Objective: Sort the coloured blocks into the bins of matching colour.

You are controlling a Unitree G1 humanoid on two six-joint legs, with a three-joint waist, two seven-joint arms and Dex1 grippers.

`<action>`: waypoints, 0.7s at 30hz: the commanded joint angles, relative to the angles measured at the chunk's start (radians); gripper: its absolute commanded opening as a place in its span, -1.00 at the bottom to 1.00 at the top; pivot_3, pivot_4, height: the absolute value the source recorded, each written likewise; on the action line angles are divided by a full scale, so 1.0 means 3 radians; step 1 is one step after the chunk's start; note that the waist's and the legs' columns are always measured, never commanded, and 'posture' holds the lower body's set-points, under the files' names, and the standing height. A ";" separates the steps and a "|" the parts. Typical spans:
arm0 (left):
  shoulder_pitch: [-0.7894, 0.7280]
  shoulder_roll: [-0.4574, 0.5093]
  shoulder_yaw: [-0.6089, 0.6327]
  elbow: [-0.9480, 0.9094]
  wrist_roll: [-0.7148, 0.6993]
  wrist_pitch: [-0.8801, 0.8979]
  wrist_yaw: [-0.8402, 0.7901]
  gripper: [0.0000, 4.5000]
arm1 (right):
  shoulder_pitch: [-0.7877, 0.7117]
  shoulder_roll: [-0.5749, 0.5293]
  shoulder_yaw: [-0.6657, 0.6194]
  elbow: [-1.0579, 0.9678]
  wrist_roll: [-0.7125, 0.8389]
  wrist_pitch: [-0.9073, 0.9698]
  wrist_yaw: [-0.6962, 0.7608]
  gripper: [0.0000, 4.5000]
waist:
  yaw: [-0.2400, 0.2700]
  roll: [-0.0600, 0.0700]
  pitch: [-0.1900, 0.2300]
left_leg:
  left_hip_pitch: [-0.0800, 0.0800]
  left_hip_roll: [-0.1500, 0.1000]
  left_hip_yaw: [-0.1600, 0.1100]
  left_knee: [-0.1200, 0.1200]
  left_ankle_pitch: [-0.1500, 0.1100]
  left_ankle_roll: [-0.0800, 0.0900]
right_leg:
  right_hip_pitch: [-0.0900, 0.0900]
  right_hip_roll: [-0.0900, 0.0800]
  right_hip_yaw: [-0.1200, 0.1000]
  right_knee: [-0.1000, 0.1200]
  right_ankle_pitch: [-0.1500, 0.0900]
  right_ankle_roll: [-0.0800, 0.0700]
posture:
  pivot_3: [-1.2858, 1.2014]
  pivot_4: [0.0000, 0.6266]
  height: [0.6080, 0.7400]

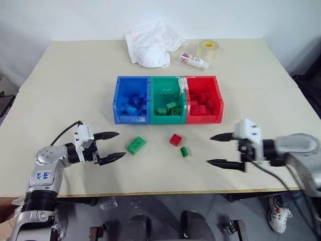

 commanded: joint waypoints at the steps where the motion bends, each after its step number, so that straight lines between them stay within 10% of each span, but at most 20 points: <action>1: 0.0093 0.0004 0.0048 -0.0214 -0.0049 0.0038 0.0059 1.00 | -0.0223 0.0175 0.0354 0.0196 -0.0324 -0.0157 -0.0130 0.99 | 0.0016 0.0000 0.0000 | 0.0000 0.0000 -0.0003 0.0000 0.0000 0.0000 | 0.0000 0.0000 -0.0001 0.0001 0.0000 0.0000 | 0.03 -0.52 1.00; 9: 0.0349 -0.0010 0.0122 -0.0501 -0.0109 0.0111 0.0189 1.00 | -0.0325 0.0389 0.0543 0.0475 -0.0460 -0.0429 -0.0080 0.75 | 0.0005 0.0000 0.0000 | -0.0003 -0.0010 -0.0014 -0.0001 0.0000 0.0002 | 0.0001 -0.0003 -0.0001 0.0002 0.0000 0.0000 | 0.03 -0.52 1.00; 19: 0.0395 -0.0027 0.0126 -0.0551 -0.0122 0.0135 0.0259 1.00 | -0.0385 0.0525 0.0481 0.0621 -0.0473 -0.0533 -0.0116 -0.76 | 0.0005 0.0000 0.0000 | -0.0001 -0.0008 -0.0012 -0.0001 0.0000 0.0001 | 0.0001 -0.0001 -0.0001 0.0002 0.0000 0.0000 | 0.03 -0.52 1.00; 21: 0.0384 -0.0035 0.0118 -0.0548 -0.0120 0.0133 0.0266 1.00 | -0.0452 0.0547 0.0430 0.0578 -0.0413 -0.0499 -0.0111 -0.81 | 0.0002 0.0000 0.0000 | -0.0001 -0.0007 -0.0011 0.0000 0.0000 0.0001 | 0.0002 -0.0001 -0.0001 0.0002 0.0000 0.0000 | 0.03 -0.52 1.00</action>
